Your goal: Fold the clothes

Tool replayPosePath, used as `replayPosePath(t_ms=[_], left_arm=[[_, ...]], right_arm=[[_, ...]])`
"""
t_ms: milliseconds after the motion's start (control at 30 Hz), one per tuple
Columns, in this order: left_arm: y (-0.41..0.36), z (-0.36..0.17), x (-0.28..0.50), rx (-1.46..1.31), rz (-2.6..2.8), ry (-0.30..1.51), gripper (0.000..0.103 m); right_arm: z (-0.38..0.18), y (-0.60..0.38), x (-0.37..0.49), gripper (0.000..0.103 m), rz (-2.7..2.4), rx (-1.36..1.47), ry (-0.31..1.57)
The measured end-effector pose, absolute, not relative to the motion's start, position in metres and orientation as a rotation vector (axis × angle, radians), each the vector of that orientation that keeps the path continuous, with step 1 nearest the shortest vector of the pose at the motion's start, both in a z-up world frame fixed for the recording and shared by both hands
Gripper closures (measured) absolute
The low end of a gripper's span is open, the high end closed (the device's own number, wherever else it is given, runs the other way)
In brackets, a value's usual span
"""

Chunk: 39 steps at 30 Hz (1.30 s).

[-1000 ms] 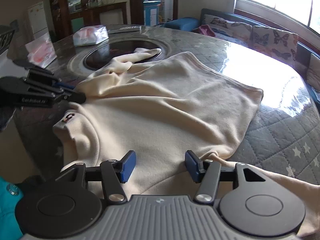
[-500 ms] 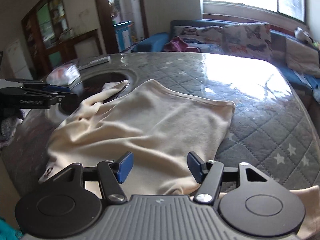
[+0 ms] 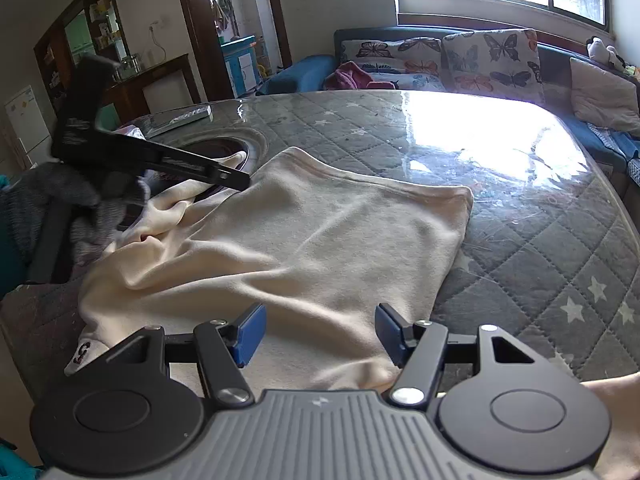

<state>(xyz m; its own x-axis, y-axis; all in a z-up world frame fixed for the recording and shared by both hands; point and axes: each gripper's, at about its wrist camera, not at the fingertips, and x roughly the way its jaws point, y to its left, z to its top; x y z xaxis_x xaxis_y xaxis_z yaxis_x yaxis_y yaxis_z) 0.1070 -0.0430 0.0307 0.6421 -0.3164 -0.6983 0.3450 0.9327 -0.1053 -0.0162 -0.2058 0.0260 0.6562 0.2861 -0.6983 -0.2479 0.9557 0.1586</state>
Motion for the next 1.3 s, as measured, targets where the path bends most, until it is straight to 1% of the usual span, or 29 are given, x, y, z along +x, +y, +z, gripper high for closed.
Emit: replayPosePath(t_ms=[67,100,167,233,267,300,467,633,767,800,867,1033,1067,1133,1167,1200,1267,1300], left_arm=[[-0.045,0.026,0.114,0.032,-0.387,0.802,0.065],[-0.046,0.024,0.117,0.029,-0.392,0.809,0.072],[-0.048,0.02,0.124,0.024,-0.403,0.82,0.082],[-0.049,0.021,0.12,0.042,-0.409,0.804,0.087],[-0.05,0.021,0.118,0.051,-0.41,0.792,0.093],[-0.049,0.022,0.116,0.048,-0.408,0.785,0.097],[-0.051,0.035,0.097,0.031,-0.457,0.722,0.099],[-0.071,0.051,0.054,0.116,-0.597,0.608,0.099],[-0.086,0.044,0.027,0.198,-0.753,0.642,0.097],[-0.088,0.041,0.024,0.208,-0.776,0.655,0.094],[-0.09,0.04,0.019,0.225,-0.808,0.663,0.092],[-0.078,0.05,0.029,0.18,-0.77,0.63,0.091],[-0.076,0.052,0.033,0.169,-0.754,0.634,0.089],[-0.075,0.052,0.043,0.161,-0.734,0.648,0.078],[-0.078,0.05,0.047,0.171,-0.731,0.661,0.068],[-0.082,0.047,0.05,0.193,-0.72,0.672,0.062],[-0.089,0.041,0.055,0.226,-0.715,0.69,0.062],[-0.092,0.038,0.056,0.237,-0.721,0.698,0.065]], right_arm=[[0.026,-0.206,-0.016,0.041,0.302,0.051,0.801],[0.025,-0.207,-0.016,0.041,0.302,0.052,0.801],[0.025,-0.208,-0.015,0.041,0.3,0.057,0.802],[0.025,-0.209,-0.015,0.04,0.297,0.065,0.8],[0.025,-0.21,-0.015,0.039,0.295,0.067,0.799],[0.025,-0.21,-0.016,0.039,0.293,0.068,0.798],[0.026,-0.212,-0.017,0.039,0.285,0.076,0.789],[0.029,-0.217,-0.018,0.039,0.26,0.091,0.776],[0.03,-0.221,-0.018,0.039,0.24,0.101,0.771],[0.03,-0.222,-0.018,0.039,0.235,0.102,0.77],[0.03,-0.222,-0.018,0.039,0.23,0.104,0.771],[0.029,-0.224,-0.017,0.039,0.219,0.105,0.771],[0.029,-0.224,-0.017,0.039,0.217,0.107,0.771],[0.028,-0.225,-0.016,0.039,0.212,0.111,0.771],[0.027,-0.225,-0.015,0.039,0.211,0.114,0.772],[0.027,-0.225,-0.015,0.039,0.208,0.115,0.773],[0.026,-0.224,-0.015,0.039,0.206,0.116,0.775],[0.026,-0.224,-0.015,0.039,0.207,0.116,0.775]])
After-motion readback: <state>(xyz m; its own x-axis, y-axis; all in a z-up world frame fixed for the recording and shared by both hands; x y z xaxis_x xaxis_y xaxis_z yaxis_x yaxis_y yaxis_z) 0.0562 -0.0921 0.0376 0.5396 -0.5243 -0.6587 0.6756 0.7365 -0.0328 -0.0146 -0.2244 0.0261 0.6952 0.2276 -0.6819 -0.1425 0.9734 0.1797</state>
